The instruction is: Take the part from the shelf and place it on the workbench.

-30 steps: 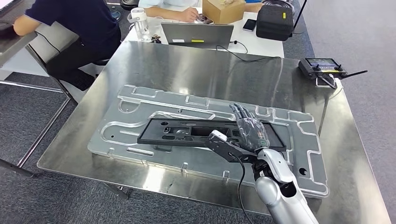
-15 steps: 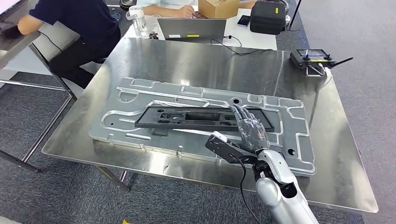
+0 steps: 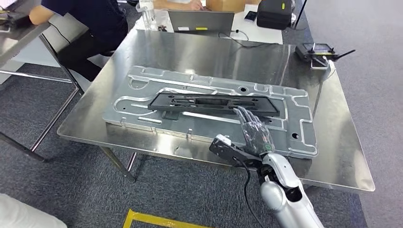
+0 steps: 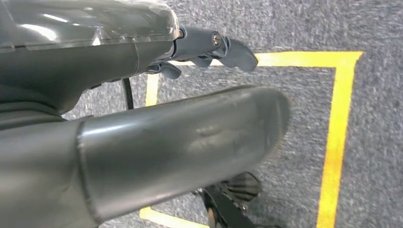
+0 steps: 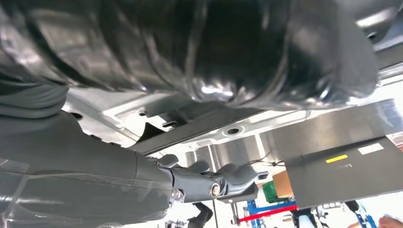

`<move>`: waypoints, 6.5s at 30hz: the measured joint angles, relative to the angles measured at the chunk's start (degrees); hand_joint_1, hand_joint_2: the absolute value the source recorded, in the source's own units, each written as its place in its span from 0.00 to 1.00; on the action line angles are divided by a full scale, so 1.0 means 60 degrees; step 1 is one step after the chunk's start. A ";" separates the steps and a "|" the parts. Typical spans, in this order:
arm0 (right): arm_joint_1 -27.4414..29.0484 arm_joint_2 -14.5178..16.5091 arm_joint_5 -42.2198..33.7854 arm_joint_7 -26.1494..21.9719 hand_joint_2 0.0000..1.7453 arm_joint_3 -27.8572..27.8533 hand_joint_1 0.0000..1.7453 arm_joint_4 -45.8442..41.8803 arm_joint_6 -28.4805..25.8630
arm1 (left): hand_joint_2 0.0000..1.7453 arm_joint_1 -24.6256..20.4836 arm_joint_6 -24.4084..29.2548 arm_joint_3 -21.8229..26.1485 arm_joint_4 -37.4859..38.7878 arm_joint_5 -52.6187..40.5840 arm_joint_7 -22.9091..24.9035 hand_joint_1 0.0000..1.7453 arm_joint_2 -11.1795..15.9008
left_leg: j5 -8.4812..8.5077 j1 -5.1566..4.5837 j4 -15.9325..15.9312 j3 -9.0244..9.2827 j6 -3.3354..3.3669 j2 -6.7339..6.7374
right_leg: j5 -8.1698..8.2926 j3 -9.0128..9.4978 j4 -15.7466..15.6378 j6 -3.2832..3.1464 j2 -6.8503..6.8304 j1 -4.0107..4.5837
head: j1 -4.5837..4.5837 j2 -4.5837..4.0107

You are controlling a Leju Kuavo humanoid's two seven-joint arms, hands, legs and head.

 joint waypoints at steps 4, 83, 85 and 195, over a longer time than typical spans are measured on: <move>0.0048 -0.0038 0.0003 -0.0015 0.00 -0.0002 0.00 0.0014 -0.0005 | 0.00 -0.0002 0.0010 -0.0002 0.0039 0.0001 0.0003 0.00 0.0011 | 0.0482 0.0013 0.0003 -0.0552 0.0155 0.0068 | -0.1725 -0.0534 0.2066 0.0126 0.0022 -0.0050 | 0.0015 0.0002; 0.8724 0.3840 -0.2698 0.1721 0.00 -0.9030 0.00 0.2642 0.2622 | 0.00 0.0199 0.0402 0.0035 -0.0066 0.0584 -0.0058 0.00 -0.0289 | -0.1073 0.0088 0.2957 -0.1706 -0.0468 -0.0102 | -0.1243 0.1877 -0.0569 -0.0371 -0.0552 -0.0077 | -0.0064 0.0002; 0.8727 0.3852 -0.2822 0.1870 0.00 -0.9032 0.00 0.2642 0.2621 | 0.00 0.0223 0.0442 0.0035 -0.0062 0.0584 -0.0057 0.00 -0.0289 | -0.0532 0.0146 0.1989 -0.1089 -0.0517 0.0054 | -0.1277 0.1874 -0.0505 -0.0312 -0.0766 -0.0096 | -0.0064 0.0002; 0.7175 0.3938 -0.1031 -0.1400 0.00 -1.1322 0.00 0.4283 0.1096 | 0.00 0.0179 -0.0369 0.0029 -0.1266 -0.0604 -0.0987 0.00 -0.0274 | 0.0332 0.0155 0.0621 -0.1007 -0.0280 -0.1039 | -0.1499 0.1621 -0.0010 -0.0288 0.0887 -0.0002 | -0.0051 0.0001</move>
